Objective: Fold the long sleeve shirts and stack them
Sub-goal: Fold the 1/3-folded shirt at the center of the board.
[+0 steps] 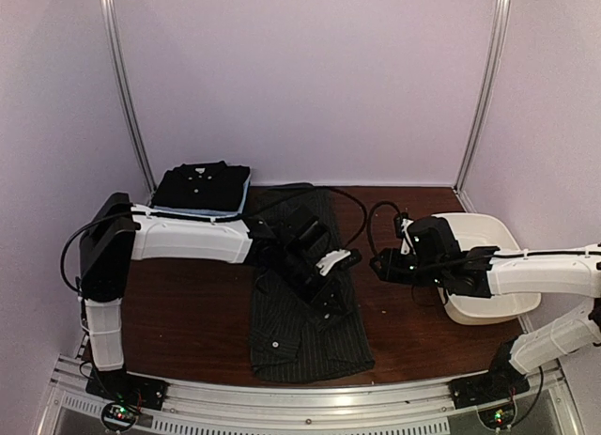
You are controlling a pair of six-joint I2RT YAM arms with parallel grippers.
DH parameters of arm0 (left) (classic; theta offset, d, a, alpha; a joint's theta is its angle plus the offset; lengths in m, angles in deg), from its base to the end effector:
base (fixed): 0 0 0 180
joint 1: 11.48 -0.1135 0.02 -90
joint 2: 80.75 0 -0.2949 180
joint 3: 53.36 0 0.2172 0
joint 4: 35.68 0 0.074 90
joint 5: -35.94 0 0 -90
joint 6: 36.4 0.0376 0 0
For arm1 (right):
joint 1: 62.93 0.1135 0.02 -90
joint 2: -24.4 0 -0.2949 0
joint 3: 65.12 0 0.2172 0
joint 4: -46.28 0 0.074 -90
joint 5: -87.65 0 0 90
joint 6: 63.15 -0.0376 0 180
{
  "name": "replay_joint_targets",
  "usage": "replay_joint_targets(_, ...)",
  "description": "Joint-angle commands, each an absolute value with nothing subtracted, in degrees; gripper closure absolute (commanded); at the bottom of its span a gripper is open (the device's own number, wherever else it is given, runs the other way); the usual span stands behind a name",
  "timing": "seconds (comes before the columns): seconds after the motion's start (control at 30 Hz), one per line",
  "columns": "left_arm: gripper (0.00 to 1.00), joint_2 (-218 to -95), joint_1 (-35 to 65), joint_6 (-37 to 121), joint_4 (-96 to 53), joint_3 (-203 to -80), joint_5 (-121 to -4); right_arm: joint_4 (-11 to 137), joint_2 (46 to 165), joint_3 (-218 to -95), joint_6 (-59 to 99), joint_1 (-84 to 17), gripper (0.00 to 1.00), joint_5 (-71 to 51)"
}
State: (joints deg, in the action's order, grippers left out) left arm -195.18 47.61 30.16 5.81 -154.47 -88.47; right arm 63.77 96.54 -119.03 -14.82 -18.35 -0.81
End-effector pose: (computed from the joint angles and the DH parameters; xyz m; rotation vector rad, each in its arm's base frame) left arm 0.1944 -0.3660 0.2461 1.1210 2.5864 -1.2397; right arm 0.1620 0.1582 0.2611 -0.0428 2.3145 0.7884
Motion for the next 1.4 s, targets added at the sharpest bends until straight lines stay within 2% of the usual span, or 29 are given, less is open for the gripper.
replay_joint_targets(0.0,0.96,-196.2,48.6,31.3,4.8,-154.8,-89.9,63.1,96.8,-118.1,-14.1,-18.9,0.66,0.0)
replay_joint_targets(0.13,0.83,-195.9,48.8,31.2,4.8,-154.6,-90.3,63.4,95.9,-117.7,-14.5,-18.9,0.66,0.6)
replay_joint_targets(0.17,0.76,-195.5,49.0,31.2,4.8,-154.5,-90.2,63.4,95.6,-117.6,-14.6,-19.0,0.65,0.6)
replay_joint_targets(0.23,0.54,-194.0,49.2,30.8,4.6,-153.9,-89.5,64.0,94.9,-118.0,-14.5,-19.2,0.65,0.5)
replay_joint_targets(0.27,0.49,-192.8,49.2,30.2,4.1,-153.0,-88.9,64.5,94.7,-118.4,-14.4,-19.2,0.65,0.4)
replay_joint_targets(0.4,0.41,-186.5,48.3,27.1,0.7,-149.3,-85.6,66.1,94.4,-120.1,-13.2,-19.3,0.62,-2.1)
replay_joint_targets(0.63,0.41,-179.8,40.5,18.2,-2.7,-143.8,-75.3,65.4,96.0,-120.2,-12.8,-17.0,0.64,-10.3)
replay_joint_targets(0.8,0.46,-180.9,32.2,15.7,-6.1,-143.9,-74.6,62.6,100.5,-122.0,-12.5,-14.1,0.66,-12.7)
replay_joint_targets(0.97,0.5,-187.6,28.1,17.1,-5.8,-150.4,-73.7,58.7,108.2,-126.2,-12.1,-12.3,0.71,-15.1)
replay_joint_targets(1.37,0.63,-213.1,19.3,18.6,-6.9,-174.7,-78.1,57.9,116.9,-133.6,-11.4,-12.7,0.71,-14.7)
